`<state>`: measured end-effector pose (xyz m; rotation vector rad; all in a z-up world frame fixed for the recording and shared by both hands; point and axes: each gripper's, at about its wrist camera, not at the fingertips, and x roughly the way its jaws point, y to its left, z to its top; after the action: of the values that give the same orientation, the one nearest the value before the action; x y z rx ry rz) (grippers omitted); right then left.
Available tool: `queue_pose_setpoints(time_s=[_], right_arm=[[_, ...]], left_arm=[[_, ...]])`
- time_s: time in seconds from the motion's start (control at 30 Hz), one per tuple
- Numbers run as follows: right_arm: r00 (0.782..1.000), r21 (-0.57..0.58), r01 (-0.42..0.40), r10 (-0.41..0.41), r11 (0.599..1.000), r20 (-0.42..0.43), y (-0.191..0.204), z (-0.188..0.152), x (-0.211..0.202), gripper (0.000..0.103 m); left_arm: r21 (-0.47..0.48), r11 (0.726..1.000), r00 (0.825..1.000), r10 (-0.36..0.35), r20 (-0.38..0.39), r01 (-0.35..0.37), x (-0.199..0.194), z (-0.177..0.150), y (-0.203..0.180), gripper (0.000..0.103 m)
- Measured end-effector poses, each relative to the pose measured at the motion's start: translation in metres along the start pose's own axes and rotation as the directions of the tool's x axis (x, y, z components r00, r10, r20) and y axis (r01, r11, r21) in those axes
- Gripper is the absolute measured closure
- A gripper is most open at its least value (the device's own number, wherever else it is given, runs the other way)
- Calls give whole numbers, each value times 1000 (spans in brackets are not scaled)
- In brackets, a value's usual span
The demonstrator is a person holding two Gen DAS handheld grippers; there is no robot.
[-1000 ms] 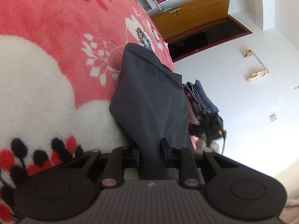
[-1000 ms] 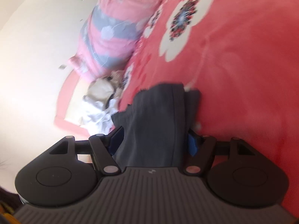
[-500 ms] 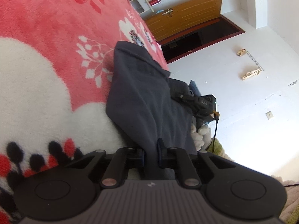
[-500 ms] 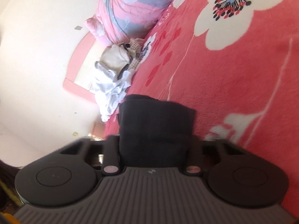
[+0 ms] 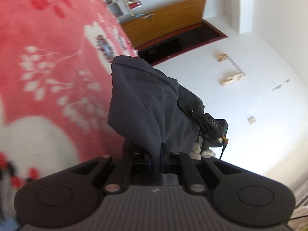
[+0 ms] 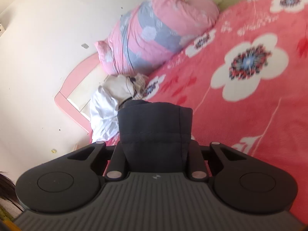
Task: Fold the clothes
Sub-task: 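Lift the folded trousers with both grippers and carry them to the clothes stack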
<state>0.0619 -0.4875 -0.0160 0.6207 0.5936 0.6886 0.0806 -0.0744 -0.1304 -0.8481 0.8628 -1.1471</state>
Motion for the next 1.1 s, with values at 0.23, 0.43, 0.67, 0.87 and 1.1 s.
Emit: queue_pose_setpoints(time_s=[0.23, 0.43, 0.67, 0.87, 1.1], right_arm=[[988, -78, 50, -38, 996, 152, 34, 18, -80, 85], [955, -124, 147, -108, 981, 277, 47, 47, -162, 85], [889, -167, 316, -231, 934, 395, 39, 108, -260, 85], [837, -188, 447, -335, 875, 433, 4, 174, -322, 85], [830, -205, 503, -404, 839, 384, -65, 232, -333, 85]], left_arm=[[34, 994, 993, -105, -46, 107, 56, 17, -44, 95], [76, 974, 972, -205, -117, 215, 142, 32, -93, 95], [93, 939, 932, -312, -182, 332, 273, 61, -146, 95], [76, 919, 909, -365, -203, 386, 384, 84, -165, 95], [42, 925, 904, -360, -230, 379, 464, 95, -138, 95]])
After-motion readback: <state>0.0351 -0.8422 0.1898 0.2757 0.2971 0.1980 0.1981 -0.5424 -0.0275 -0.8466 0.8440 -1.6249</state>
